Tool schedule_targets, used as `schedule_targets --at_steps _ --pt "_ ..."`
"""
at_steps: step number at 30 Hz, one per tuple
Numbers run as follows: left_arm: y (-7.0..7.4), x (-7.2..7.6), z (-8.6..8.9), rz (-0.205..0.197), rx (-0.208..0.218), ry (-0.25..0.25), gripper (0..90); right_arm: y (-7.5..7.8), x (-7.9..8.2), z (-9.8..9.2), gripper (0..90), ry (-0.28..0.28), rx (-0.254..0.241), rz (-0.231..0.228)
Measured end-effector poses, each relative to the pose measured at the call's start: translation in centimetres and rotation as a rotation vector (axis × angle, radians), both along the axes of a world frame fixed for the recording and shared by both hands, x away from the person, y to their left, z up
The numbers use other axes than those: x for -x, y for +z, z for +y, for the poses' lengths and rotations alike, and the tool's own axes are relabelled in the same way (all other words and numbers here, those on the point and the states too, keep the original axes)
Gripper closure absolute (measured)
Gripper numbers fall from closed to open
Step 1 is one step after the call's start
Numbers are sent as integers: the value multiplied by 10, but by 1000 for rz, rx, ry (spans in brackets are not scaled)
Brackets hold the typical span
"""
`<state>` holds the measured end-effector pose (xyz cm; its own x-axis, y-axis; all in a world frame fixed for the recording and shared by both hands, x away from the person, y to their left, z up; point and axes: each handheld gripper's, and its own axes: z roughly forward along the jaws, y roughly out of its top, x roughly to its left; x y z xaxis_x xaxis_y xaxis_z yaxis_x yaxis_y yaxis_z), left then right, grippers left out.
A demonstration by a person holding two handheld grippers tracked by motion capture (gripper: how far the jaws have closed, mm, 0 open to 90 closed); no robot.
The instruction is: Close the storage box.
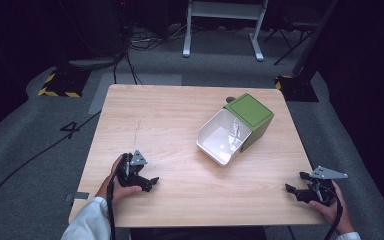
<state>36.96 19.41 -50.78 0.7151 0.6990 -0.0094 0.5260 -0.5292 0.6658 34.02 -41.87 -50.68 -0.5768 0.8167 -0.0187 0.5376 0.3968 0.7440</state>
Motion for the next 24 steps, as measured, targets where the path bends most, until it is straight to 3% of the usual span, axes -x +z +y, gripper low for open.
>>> schedule_targets --at_steps 24 --pt "0 0 -2 2 -1 14 2 -1 -2 4 146 -17 -6 5"
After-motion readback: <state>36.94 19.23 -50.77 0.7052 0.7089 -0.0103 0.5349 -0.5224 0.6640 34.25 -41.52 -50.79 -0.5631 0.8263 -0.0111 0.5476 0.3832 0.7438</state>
